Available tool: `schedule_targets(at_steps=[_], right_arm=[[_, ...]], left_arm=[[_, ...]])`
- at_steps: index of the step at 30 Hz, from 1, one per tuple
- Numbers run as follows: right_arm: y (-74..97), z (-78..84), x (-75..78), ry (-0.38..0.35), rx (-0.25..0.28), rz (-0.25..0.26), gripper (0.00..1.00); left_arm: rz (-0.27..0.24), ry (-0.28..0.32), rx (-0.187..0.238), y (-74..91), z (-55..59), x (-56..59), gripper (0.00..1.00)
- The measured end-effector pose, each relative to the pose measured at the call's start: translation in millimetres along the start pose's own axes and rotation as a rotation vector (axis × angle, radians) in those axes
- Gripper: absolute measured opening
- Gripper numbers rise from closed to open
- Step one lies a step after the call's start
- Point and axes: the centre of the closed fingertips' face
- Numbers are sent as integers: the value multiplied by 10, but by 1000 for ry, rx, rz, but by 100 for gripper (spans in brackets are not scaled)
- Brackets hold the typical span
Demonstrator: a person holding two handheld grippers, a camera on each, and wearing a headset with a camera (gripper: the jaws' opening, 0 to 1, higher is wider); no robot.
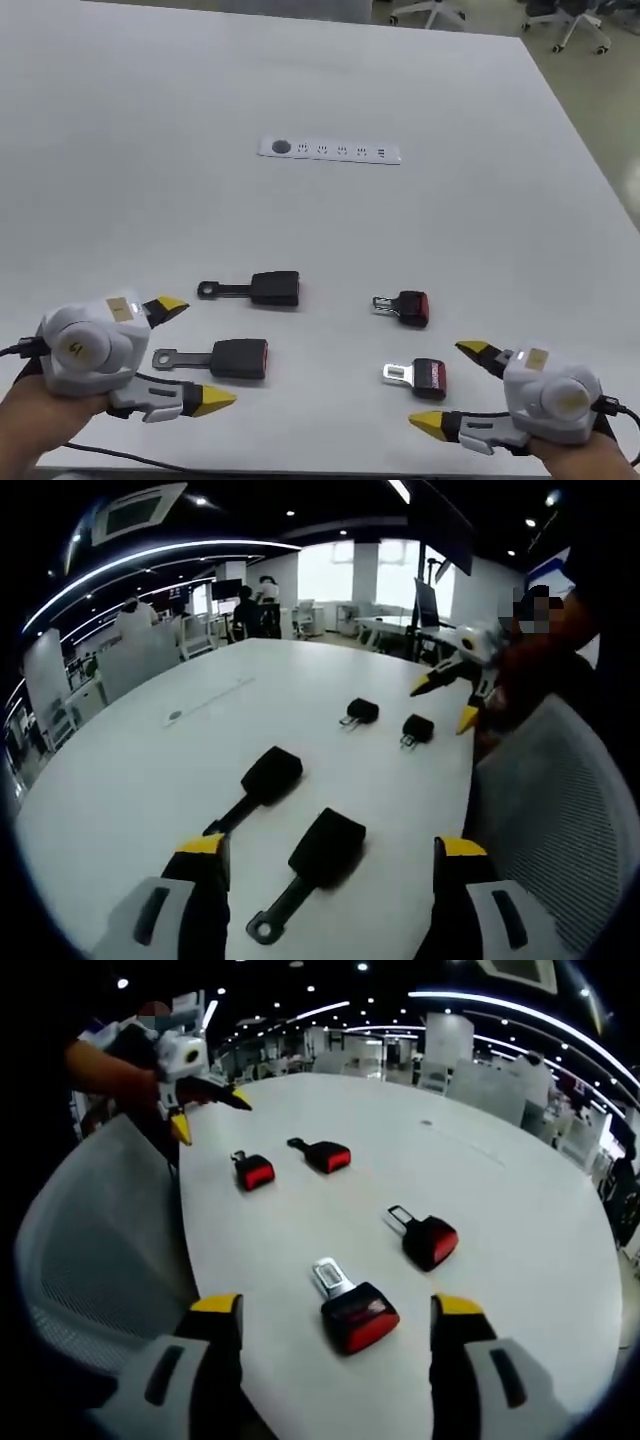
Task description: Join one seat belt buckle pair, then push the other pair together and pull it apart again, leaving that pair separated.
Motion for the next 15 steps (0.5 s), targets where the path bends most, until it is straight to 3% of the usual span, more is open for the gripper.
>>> schedule_targets(at_steps=[10,15], right_arm=[[-82,47,103,12,-34,-32,76],[-150,107,115,47,-79,-67,74]], left_arm=[[47,-35,-47,-184,75,-29,79],[69,-38,-75,-291,135,-56,76]])
Point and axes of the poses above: the centre of the closed fingertips' face, and the gripper's own axes: y roughly backward along the fingers, x roughly to its right, z roughly out of its underside, and after that the axes turned 4 degrees about -z, right-handed
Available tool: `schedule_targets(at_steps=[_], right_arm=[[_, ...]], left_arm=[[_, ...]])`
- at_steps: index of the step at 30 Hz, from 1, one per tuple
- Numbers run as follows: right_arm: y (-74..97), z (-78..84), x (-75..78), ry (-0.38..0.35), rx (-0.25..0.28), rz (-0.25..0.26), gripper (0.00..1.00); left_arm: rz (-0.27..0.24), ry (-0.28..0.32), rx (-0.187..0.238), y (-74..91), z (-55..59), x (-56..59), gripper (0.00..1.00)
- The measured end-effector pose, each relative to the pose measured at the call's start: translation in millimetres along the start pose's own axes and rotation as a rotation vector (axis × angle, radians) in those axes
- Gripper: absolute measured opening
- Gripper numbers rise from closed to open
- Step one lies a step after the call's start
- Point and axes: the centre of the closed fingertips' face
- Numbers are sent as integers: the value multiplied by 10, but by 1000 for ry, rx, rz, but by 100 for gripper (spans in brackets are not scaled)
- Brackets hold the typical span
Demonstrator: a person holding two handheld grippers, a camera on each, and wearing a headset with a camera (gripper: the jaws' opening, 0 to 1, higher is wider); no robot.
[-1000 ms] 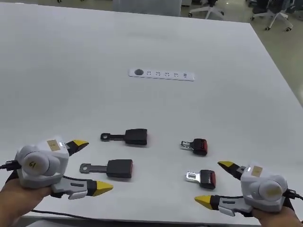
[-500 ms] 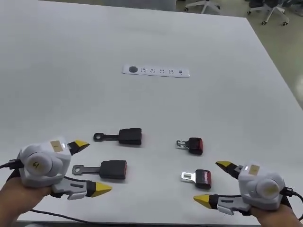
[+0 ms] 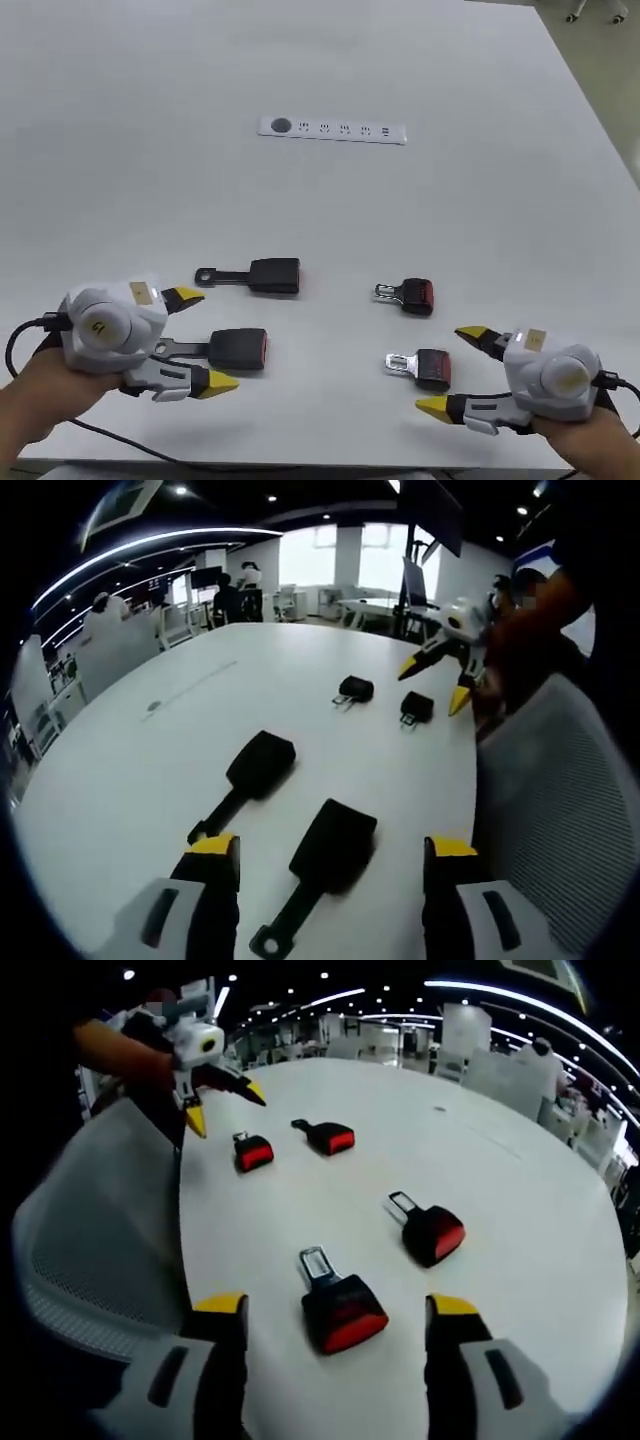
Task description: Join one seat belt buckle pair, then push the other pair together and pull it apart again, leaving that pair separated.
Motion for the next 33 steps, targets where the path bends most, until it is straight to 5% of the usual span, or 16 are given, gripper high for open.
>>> schedule_targets(at_steps=[9,15,19,26,33], right_arm=[[-98,152,34,5,-63,-72,69],[-119,224,35,14,-110,-127,64],[-138,245,60,39,-125,-139,63],[-168,215,79,75,-130,-168,61],[-142,225,66,118,-139,-207,57]], left_arm=[[65,-39,-70,-249,172,-42,73],[110,-95,-158,-363,359,-11,69],[130,-100,-150,-428,341,3,67],[152,-155,-202,-494,450,11,60],[138,-185,-188,-477,433,-29,54]])
Point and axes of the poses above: the centre of the closed fingertips' face, and the gripper's own axes: y roughly backward along the fingers, x roughly to its right, z roughly out of its underside, and after that the axes turned 4 degrees about -z, right-handed
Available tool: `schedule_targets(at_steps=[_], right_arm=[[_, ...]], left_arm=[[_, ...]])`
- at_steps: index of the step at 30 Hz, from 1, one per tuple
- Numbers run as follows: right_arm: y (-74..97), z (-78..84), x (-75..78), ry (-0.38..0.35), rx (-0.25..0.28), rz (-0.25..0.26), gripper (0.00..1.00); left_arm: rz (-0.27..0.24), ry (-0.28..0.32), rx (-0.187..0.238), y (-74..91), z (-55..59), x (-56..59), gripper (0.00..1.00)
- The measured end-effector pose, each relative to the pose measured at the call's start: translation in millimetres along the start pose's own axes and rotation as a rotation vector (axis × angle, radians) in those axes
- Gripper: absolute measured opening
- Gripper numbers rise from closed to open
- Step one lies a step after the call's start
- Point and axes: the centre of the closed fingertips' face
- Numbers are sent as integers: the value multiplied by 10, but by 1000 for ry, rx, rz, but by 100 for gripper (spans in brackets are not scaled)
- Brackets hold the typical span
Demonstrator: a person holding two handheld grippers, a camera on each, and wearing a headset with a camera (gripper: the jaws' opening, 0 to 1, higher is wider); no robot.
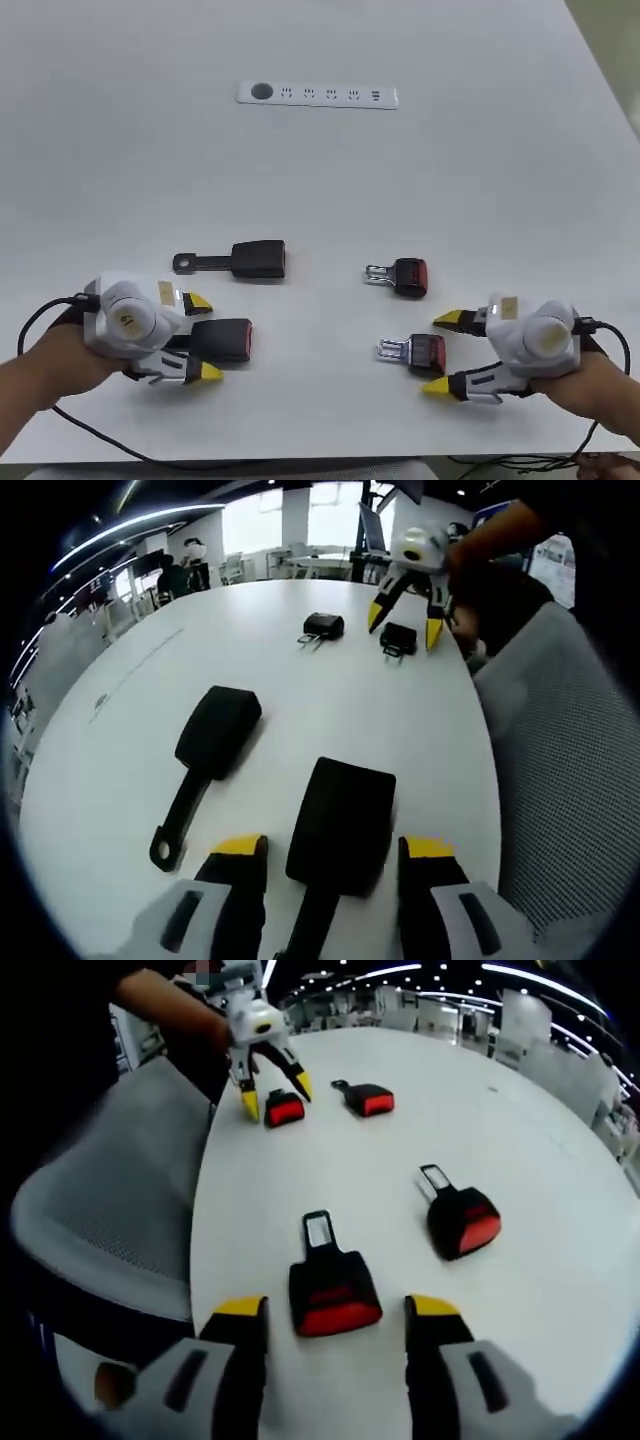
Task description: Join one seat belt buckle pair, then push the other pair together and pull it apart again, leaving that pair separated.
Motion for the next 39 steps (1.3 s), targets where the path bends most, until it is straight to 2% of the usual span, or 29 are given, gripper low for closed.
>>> schedule_targets(at_steps=[2,3,10,13,18,22,29,39], right_arm=[[0,11,6,1,-4,-9,54],[-1,14,-5,1,-8,-19,52],[-20,-4,-22,54,-9,-41,43],[-23,8,-12,76,-12,-43,37],[-14,2,-16,95,11,-58,36],[-9,13,-4,85,45,-58,36],[-20,-4,2,76,68,-59,35],[-131,-162,-18,74,110,-75,35]], left_arm=[[-13,-33,-13,3,14,-20,46],[-1,-26,-9,2,10,-8,45],[29,-77,-10,-9,1,23,39],[46,-125,-17,-11,-12,60,36],[68,-167,-36,-20,-15,54,36],[75,-174,-45,-26,-19,53,35],[87,-177,-54,-30,-17,45,35],[95,-170,-60,-29,-9,42,35]])
Point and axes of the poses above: the centre of the closed fingertips' face, and the gripper's own axes: y roughly backward along the fingers, x roughly to its right, z roughly out of its underside, and after that the axes turned 4 degrees about -z, right-handed
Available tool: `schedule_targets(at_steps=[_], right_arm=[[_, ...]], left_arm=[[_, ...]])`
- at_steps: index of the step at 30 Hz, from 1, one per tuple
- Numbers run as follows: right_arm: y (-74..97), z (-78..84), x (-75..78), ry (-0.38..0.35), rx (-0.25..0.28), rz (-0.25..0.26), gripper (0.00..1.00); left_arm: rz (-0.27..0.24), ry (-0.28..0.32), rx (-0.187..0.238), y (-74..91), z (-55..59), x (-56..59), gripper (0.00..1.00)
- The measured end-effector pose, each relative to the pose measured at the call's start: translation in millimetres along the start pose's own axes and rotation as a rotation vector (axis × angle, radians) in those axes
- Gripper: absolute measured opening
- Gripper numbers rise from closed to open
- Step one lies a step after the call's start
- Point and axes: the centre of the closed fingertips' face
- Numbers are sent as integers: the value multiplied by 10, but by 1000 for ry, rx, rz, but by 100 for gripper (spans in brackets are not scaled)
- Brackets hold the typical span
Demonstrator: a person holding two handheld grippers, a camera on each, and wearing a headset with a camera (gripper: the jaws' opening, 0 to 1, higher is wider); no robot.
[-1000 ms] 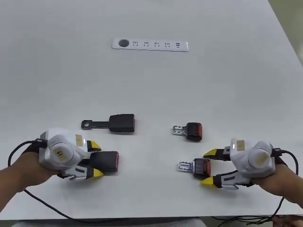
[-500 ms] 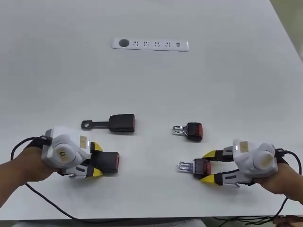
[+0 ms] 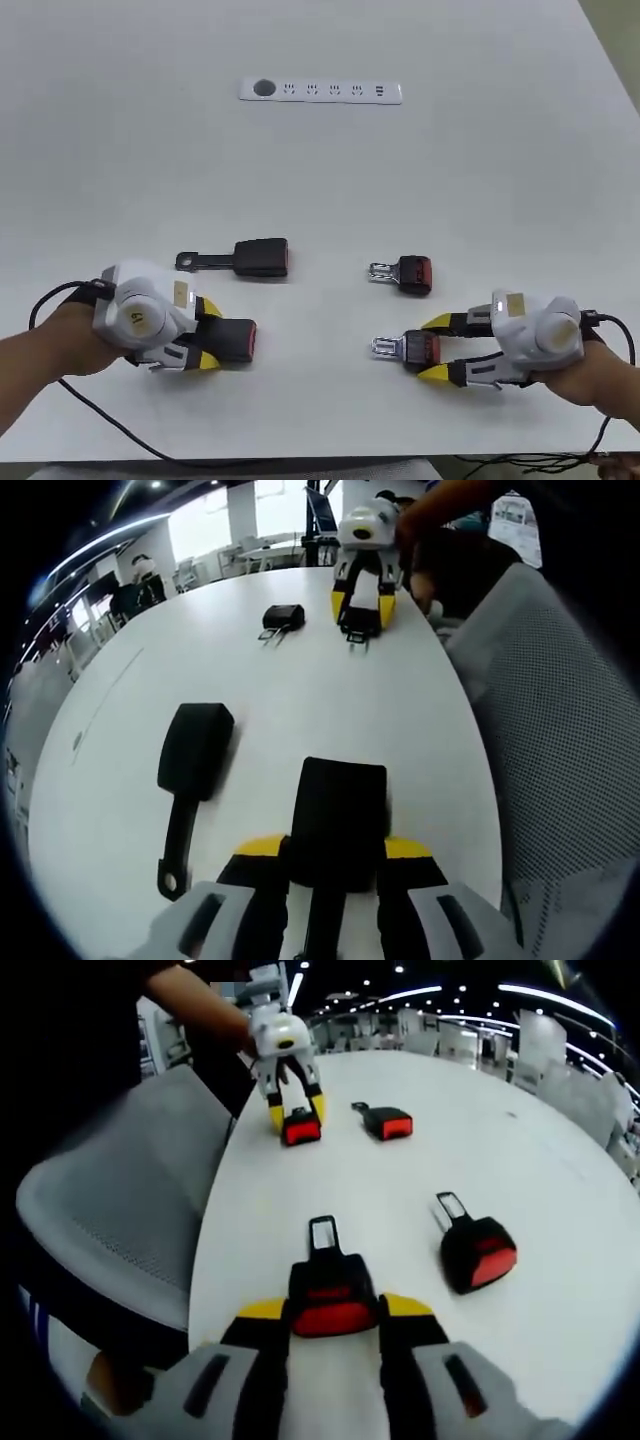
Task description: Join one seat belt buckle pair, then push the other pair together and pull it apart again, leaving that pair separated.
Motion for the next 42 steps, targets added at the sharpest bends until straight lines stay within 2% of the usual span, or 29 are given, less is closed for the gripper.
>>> schedule_targets(at_steps=[19,42], right_arm=[[-347,-326,-57,-8,99,-22,35],[-798,-748,-150,18,144,-53,35]], left_arm=[[2,22,-11,7,1,-9,35],[6,25,-19,5,5,-9,35]])
Point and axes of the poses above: the centre of the closed fingertips' face, and the gripper's own axes: y roughly backward along the fingers, x roughly to its right, z roughly out of its underside, and after that the axes turned 4 degrees about -z, right-handed
